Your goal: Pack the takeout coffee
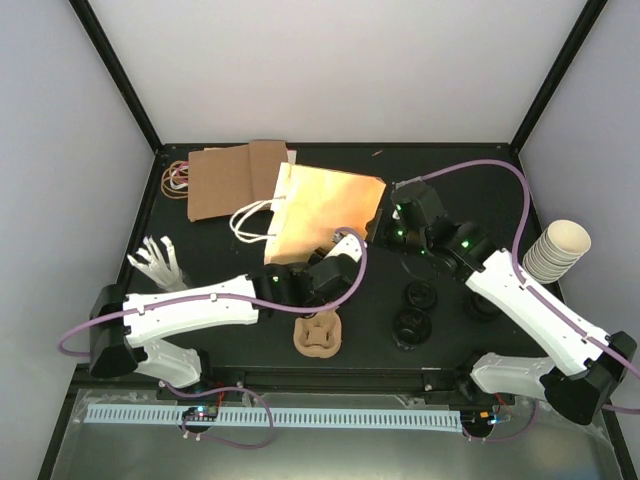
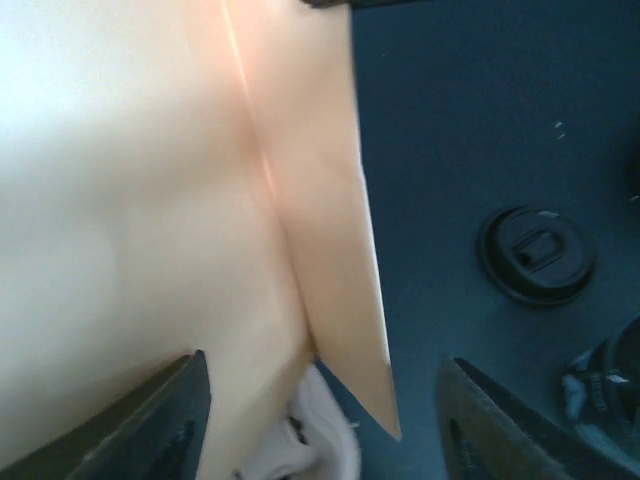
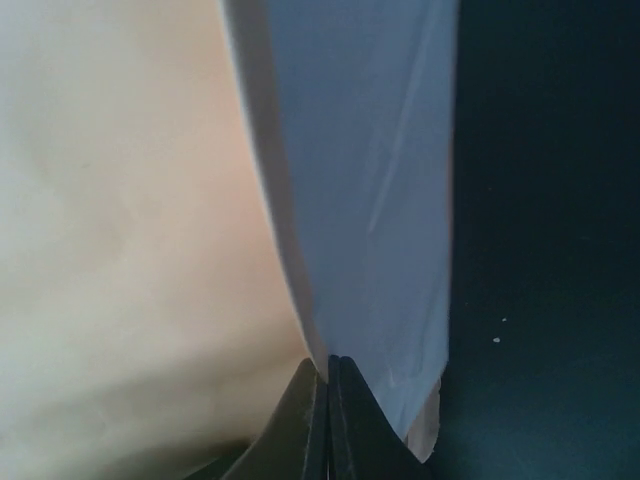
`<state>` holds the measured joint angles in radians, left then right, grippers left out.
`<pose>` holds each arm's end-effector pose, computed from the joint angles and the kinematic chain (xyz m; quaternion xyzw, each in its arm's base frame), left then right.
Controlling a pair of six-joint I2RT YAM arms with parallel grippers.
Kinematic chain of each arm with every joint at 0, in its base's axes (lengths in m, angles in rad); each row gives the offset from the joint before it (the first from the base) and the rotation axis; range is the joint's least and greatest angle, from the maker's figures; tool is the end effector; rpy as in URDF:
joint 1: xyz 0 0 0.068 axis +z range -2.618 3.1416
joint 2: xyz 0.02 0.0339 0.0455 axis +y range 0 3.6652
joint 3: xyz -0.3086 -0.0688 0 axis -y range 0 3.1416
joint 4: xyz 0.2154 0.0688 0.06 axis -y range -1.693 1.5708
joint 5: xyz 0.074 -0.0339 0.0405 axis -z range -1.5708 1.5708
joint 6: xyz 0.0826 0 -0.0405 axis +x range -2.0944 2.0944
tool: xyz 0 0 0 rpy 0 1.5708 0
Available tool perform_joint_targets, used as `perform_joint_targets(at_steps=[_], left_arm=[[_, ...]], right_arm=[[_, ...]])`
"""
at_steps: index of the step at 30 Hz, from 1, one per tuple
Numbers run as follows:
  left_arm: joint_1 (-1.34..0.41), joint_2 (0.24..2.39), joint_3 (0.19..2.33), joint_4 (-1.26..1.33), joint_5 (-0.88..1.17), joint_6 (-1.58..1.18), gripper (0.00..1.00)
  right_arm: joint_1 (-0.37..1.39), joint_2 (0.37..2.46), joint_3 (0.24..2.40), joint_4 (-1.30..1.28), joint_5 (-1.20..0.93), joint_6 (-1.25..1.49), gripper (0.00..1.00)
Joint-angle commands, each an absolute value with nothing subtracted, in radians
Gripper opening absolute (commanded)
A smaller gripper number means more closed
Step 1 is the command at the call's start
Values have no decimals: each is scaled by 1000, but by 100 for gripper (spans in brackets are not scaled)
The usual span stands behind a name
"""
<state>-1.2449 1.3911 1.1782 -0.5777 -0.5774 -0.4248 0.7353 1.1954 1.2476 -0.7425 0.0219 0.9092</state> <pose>0.1352 -0.2592 0.3285 0.2542 0.8563 -0.0934 0.4399 0.1789 0.1594 0.3721 0.0832 0.9008 0.3055 0.2973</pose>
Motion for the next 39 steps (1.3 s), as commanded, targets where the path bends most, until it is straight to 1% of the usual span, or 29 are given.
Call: perform_joint_targets(at_steps=[1, 3, 5, 7, 9, 10, 13, 16, 18, 21, 24, 25, 27, 31, 33, 34, 35, 37, 38, 39], left_arm=[[-1249, 1321, 1259, -616, -515, -445, 70], [-1248, 1272, 1256, -625, -503, -454, 74], [-1243, 1209, 1254, -648, -479, -479, 81], [-1226, 1144, 1255, -676, -440, -493, 83], [-1206, 1077, 1257, -712, -410, -510, 88], [-1187, 1032, 1259, -733, -384, -514, 89], [-1072, 941, 1258, -792, -247, -524, 90], [-856, 868, 1248, -846, -57, -490, 90], [-745, 840, 1252, -889, 22, -455, 90], [-638, 837, 1273, -956, 80, -410, 86], [-577, 847, 1277, -981, 154, -389, 81], [-566, 849, 1277, -984, 175, -388, 80], [-555, 853, 1276, -988, 217, -384, 74], [-551, 854, 1275, -1001, 298, -371, 59], [-550, 847, 1273, -1007, 307, -369, 58], [-549, 842, 1275, -1012, 301, -366, 60], [-549, 839, 1281, -1019, 281, -362, 64], [-549, 834, 1307, -1052, 209, -359, 76], [-549, 831, 1321, -1066, 176, -356, 80], [-548, 828, 1334, -1075, 156, -352, 81]], right_arm=[[742, 1151, 1228, -738, 86, 860, 1], [742, 1134, 1213, -722, 85, 827, 1], [742, 1115, 1196, -715, 107, 807, 1], [741, 1102, 1179, -703, 116, 776, 1], [739, 1093, 1165, -697, 117, 741, 1], [737, 1089, 1161, -694, 111, 720, 1], [734, 1089, 1157, -697, 88, 661, 1], [728, 1092, 1155, -711, 93, 626, 1], [724, 1093, 1151, -718, 93, 613, 1], [717, 1095, 1149, -721, 86, 598, 1], [712, 1104, 1151, -724, 80, 591, 1], [709, 1108, 1153, -725, 80, 591, 1], [705, 1115, 1156, -729, 82, 589, 1], [695, 1130, 1160, -730, 82, 588, 1], [693, 1139, 1166, -729, 78, 587, 1], [691, 1144, 1169, -727, 77, 586, 1], [691, 1148, 1171, -727, 77, 586, 1], [691, 1157, 1178, -728, 77, 584, 1], [691, 1162, 1182, -730, 77, 582, 1], [690, 1166, 1184, -731, 76, 580, 1]])
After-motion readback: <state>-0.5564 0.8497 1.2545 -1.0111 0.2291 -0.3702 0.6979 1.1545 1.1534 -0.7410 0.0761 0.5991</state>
